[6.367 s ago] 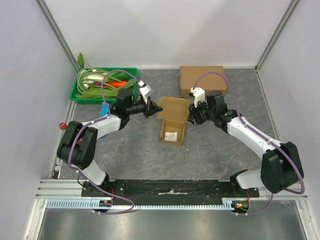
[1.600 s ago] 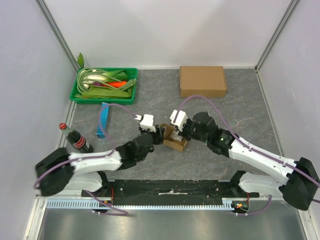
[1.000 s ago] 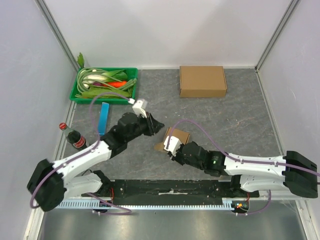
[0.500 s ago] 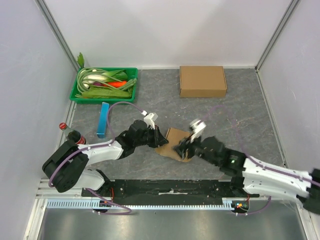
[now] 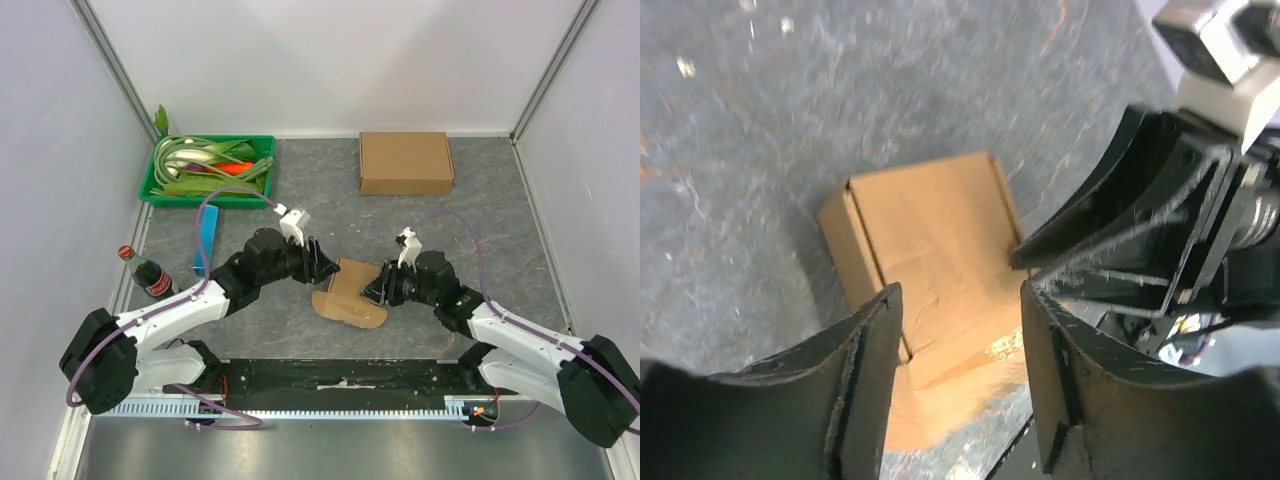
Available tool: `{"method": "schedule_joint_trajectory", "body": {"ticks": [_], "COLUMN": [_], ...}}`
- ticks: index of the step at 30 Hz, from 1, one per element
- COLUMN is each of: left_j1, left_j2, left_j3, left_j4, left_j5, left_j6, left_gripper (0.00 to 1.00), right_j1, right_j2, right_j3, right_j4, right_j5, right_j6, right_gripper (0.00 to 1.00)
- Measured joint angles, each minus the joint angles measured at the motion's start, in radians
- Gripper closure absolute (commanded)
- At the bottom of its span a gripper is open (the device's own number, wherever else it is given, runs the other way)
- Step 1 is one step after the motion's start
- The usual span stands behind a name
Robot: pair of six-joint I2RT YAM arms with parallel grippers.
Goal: Fold the paper box
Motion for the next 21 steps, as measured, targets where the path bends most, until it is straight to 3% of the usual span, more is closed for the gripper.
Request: {"method": "schedule_joint_trajectory", "body": {"ticks": [3, 6, 10, 16, 21], "left_j1": [0.017, 0.047, 0.103, 0.172, 0.186], "left_j2": [-0.023, -0.002, 0.076, 0.117, 0.199], "left_j3": [0.047, 0.054, 0.044, 0.0, 0.0], "left_j4": [-0.011, -0.015, -0.023, 0.004, 0.025], "left_j5": [-0.021, -0.028, -0.017, 0.092, 0.183], "left_j6": [0.009, 0.007, -0.016, -0.084, -0.1], "left_gripper": [0.39, 0.39, 0.3, 0.31, 0.31], "right_j1": [0.0, -0.006, -0.065, -0.197, -0.222], "right_j2": [-0.062, -0.093, -0.076, 0.04, 0.127], "right_j3": [0.08, 0.212, 0.308, 0.268, 0.243], "right_j4": [-0.134, -0.282, -0.372, -0.403, -0.397], "right_j5": [0.002, 0.052, 0.063, -0.02, -0.105], "right_j6": [-0.06, -0.106, -0.139, -0.142, -0.137], "right_gripper": [0.38, 0.36, 0.36, 0.46, 0.63]}}
